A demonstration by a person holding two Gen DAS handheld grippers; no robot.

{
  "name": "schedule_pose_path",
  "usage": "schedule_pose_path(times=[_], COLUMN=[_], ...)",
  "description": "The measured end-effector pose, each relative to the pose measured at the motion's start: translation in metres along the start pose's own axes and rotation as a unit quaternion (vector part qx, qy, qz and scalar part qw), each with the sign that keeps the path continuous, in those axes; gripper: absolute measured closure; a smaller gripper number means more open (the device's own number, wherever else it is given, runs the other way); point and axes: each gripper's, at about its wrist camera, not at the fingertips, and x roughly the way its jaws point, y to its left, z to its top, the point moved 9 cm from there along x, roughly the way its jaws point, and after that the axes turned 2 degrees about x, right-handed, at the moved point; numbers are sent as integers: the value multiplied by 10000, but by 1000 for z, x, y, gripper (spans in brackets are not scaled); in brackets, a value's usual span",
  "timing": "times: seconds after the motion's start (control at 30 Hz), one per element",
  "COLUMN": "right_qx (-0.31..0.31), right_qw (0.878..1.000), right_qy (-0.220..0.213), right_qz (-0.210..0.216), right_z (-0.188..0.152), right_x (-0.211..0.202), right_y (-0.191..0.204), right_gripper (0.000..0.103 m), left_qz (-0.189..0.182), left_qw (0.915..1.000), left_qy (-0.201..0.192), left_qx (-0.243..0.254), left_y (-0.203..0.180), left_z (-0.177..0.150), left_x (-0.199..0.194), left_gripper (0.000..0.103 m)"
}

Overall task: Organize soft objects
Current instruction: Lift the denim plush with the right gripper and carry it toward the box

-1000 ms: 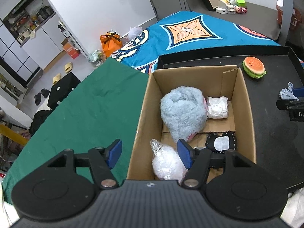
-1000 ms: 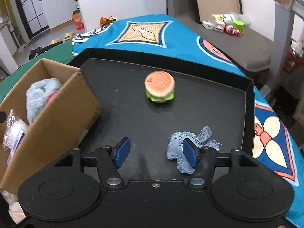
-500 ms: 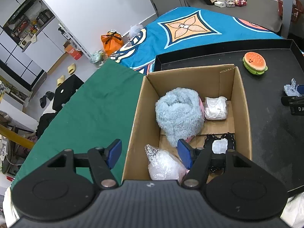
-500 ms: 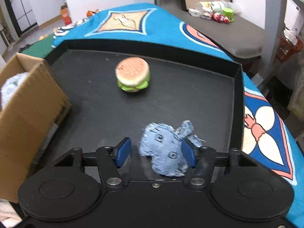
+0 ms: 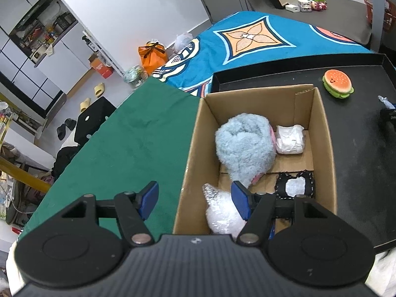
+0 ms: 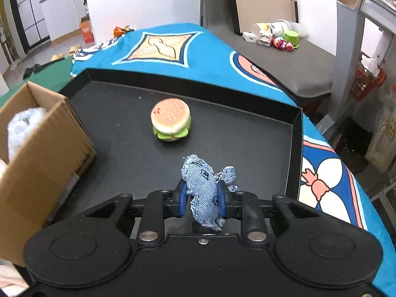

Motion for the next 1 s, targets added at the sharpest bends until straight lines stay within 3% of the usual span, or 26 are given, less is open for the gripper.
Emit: schedule_pose_path(times=[0.57,1.0], right_qx=[115,17], right_qw=[9974,9891], right_qy=[-588,-1133], right_qz=[390,942], right_z=[24,39], right_x=[-48,-78], right_y=[21,51], right_gripper=[79,79], left_qz=[13,-128], left_qw=[9995,9985], left_qy=[-170,-248], left_qx=[-266,-476], left_y=[28,50], left_z=[-7,-19], left_x=[-10,-12], left_gripper=[40,40])
